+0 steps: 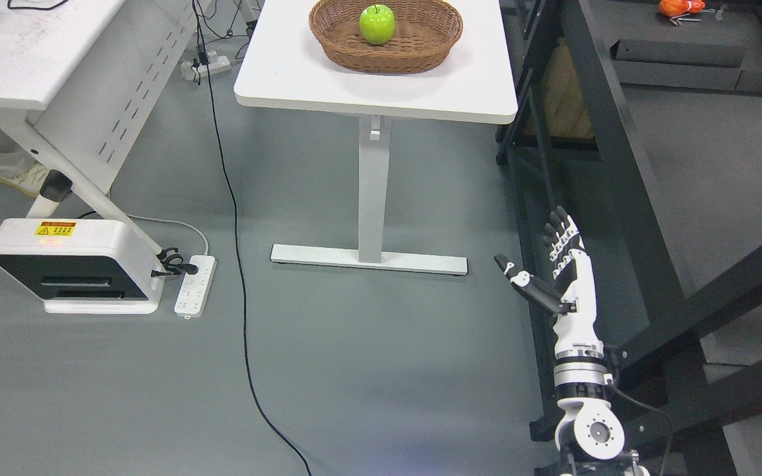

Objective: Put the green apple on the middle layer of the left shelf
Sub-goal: 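Drive toward the table and reach the right hand over the wicker basket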

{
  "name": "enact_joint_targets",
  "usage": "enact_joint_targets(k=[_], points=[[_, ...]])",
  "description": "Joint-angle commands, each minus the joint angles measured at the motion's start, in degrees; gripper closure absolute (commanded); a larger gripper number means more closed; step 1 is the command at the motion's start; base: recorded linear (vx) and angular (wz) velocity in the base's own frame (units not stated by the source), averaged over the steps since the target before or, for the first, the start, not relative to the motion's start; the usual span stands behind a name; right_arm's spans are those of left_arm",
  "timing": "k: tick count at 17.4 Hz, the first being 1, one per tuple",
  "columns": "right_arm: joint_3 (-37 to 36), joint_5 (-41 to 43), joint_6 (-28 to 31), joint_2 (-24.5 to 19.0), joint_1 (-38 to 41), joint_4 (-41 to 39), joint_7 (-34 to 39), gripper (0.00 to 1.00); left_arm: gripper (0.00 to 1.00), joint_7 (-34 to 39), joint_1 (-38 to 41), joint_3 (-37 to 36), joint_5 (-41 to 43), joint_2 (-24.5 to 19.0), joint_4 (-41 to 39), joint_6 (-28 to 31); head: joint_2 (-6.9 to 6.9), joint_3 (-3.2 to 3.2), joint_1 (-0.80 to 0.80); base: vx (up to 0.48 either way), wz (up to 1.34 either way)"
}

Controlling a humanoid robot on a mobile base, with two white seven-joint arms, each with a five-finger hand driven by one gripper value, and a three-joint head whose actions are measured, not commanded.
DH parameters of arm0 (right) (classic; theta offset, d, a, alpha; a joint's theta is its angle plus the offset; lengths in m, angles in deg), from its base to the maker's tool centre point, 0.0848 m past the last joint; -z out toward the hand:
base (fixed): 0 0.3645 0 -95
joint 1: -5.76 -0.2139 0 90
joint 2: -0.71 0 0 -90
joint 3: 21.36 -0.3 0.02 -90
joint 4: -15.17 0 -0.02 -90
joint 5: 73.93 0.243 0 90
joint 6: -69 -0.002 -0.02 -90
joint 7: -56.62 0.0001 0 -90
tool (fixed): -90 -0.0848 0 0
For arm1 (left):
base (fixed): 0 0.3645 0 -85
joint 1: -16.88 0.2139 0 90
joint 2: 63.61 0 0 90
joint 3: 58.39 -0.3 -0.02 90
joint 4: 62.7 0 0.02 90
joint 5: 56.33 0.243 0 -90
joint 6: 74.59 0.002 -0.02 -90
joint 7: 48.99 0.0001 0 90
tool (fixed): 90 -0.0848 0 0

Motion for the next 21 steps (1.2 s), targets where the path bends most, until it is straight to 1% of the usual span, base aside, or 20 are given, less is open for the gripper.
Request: enact_joint_targets(k=[1, 9, 10, 11, 12, 13, 14, 15, 17, 19, 21], points=[[0.72, -1.71, 0.08, 0.98, 0.04, -1.65, -0.02, 0.0, 0.0, 0.01, 0.0, 0.08, 0.0, -1.0, -0.01, 0.01, 0.0, 0.0, 0.0, 0.029, 0.0], [0.37, -2.23, -0.1, 0.98, 0.3, -1.38, 0.06, 0.0, 0.0, 0.01, 0.0, 0.08, 0.0, -1.0, -0.01, 0.01, 0.0, 0.0, 0.0, 0.066, 0.0], [0.19, -4.85, -0.27, 0.98, -0.04, -1.47, -0.02, 0.0, 0.0, 0.01, 0.0, -0.09, 0.0, -1.0, -0.01, 0.01, 0.0, 0.0, 0.0, 0.118, 0.04], [0.1, -10.79, -0.36, 0.98, -0.39, -1.47, -0.72, 0.0, 0.0, 0.01, 0.0, 0.08, 0.0, -1.0, -0.01, 0.01, 0.0, 0.0, 0.0, 0.132, 0.07], [-0.07, -20.94, -0.36, 0.98, -0.92, -1.56, -2.29, 0.01, 0.0, 0.01, 0.0, 0.08, 0.0, -1.0, -0.01, 0.01, 0.0, 0.0, 0.0, 0.132, 0.07], [0.19, -31.14, -0.45, 2.07, -2.06, -1.56, -4.66, 0.02, 0.0, 0.01, 0.0, 0.08, 0.0, -1.0, -0.01, 0.01, 0.0, 0.0, 0.0, 0.166, 0.1], [0.54, -39.16, -0.36, 2.87, -2.5, -1.65, -6.59, 0.02, 0.0, 0.01, 0.0, -0.09, 0.0, -1.0, -0.01, 0.01, 0.0, 0.0, 0.0, 0.192, 0.14], [0.54, -41.07, -0.36, 2.88, -2.51, -1.65, -7.22, 0.01, 0.0, 0.01, 0.0, 0.08, 0.0, -1.0, -0.01, 0.01, 0.0, 0.0, 0.0, 0.192, 0.14], [0.54, -40.91, -1.23, 2.88, -2.25, -1.82, -7.4, 0.0, 0.0, 0.01, 0.0, 0.08, 0.0, -1.0, -0.01, 0.01, 0.0, 0.0, 0.0, 0.198, 0.18], [0.37, -40.82, -5.62, 2.36, -1.81, -1.82, -7.32, 0.0, 0.0, 0.01, 0.0, 0.08, 0.0, -1.0, 0.08, 0.01, 0.0, 0.0, 0.0, 0.217, 0.22], [0.28, -40.82, -6.25, 1.91, -1.89, -1.82, -7.23, 0.0, 0.0, 0.01, 0.0, -0.09, 0.0, -1.0, 0.08, 0.01, 0.0, 0.0, 0.0, 0.246, 0.23]])
